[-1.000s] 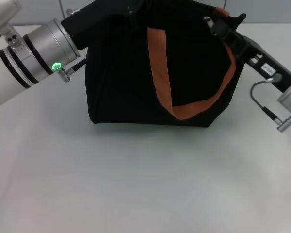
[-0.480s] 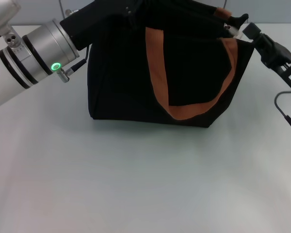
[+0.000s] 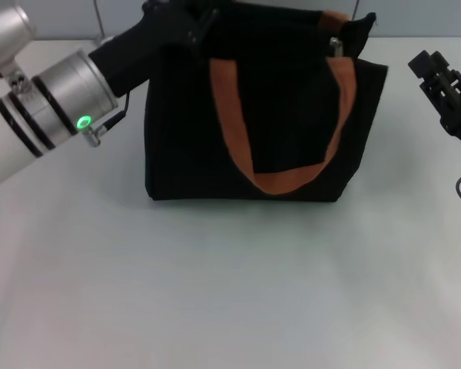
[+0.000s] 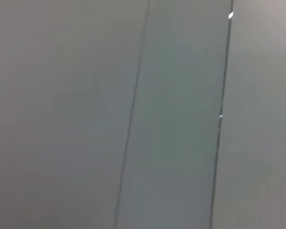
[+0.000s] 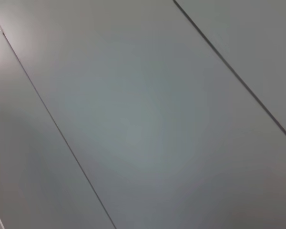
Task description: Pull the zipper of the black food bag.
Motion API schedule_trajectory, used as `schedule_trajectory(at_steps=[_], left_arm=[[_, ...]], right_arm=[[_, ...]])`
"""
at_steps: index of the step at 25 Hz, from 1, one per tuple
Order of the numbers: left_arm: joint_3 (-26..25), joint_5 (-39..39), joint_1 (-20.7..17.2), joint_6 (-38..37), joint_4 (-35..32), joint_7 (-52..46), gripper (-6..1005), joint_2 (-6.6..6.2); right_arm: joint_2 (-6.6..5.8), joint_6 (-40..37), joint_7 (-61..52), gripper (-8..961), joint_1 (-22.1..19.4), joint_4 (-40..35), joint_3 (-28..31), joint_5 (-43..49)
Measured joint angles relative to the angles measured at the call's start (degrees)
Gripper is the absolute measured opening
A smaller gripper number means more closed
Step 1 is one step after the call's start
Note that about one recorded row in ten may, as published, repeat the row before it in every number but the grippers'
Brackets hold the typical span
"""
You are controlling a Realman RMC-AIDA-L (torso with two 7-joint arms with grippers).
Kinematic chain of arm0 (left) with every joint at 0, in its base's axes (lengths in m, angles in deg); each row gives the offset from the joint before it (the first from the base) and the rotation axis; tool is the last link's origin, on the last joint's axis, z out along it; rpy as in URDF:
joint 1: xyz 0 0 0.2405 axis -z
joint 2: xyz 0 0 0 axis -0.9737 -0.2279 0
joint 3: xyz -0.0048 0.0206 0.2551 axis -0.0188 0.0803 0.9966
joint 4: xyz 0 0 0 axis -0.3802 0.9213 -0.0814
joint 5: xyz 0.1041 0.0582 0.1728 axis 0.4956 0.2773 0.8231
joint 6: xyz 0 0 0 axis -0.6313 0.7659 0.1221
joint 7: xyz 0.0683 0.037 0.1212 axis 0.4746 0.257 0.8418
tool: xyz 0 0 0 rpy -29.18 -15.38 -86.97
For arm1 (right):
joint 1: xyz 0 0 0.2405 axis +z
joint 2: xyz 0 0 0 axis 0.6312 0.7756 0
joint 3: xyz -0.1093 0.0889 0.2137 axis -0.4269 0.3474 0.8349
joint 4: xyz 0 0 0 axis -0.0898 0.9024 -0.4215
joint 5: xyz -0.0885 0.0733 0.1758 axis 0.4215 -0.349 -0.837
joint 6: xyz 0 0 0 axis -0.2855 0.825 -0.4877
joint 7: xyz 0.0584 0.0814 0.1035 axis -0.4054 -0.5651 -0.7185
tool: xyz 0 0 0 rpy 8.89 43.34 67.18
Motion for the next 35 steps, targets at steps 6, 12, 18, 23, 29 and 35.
schedule_trajectory(at_steps=[6, 12, 18, 23, 29, 35], left_arm=[[-0.37, -0.52, -3.24, 2.99, 0.56, 1.08, 21, 0.00], [-0.77, -8.36, -9.32, -1.59, 0.19, 0.71, 73, -0.19], [-0.82, -13.89, -17.87, -7.07, -2.85, 0.58, 198, -0.51], [-0.86, -16.00, -24.28, -8.45, -3.01, 1.67, 335, -0.54], [1.37, -15.77, -31.51, -16.71, -3.68, 1.70, 622, -1.08], [9.23, -3.79, -33.71, -24.47, -10.63, 4.63, 770, -2.21]], right_arm=[[0.02, 0.29, 0.32, 427, -0.40, 0.65, -0.24, 0.00], [0.05, 0.29, 0.83, 676, 0.04, 1.00, -0.66, 0.36], [0.01, -1.64, 1.14, 835, -0.57, 0.82, -0.93, 0.72], [0.00, -3.94, 3.67, 835, -1.59, 0.80, -1.34, 1.26], [-0.18, -10.32, 6.67, 835, -3.07, -1.21, -4.85, 2.99], [-0.41, -16.68, 12.08, 835, -1.34, -8.51, -16.47, 9.59]])
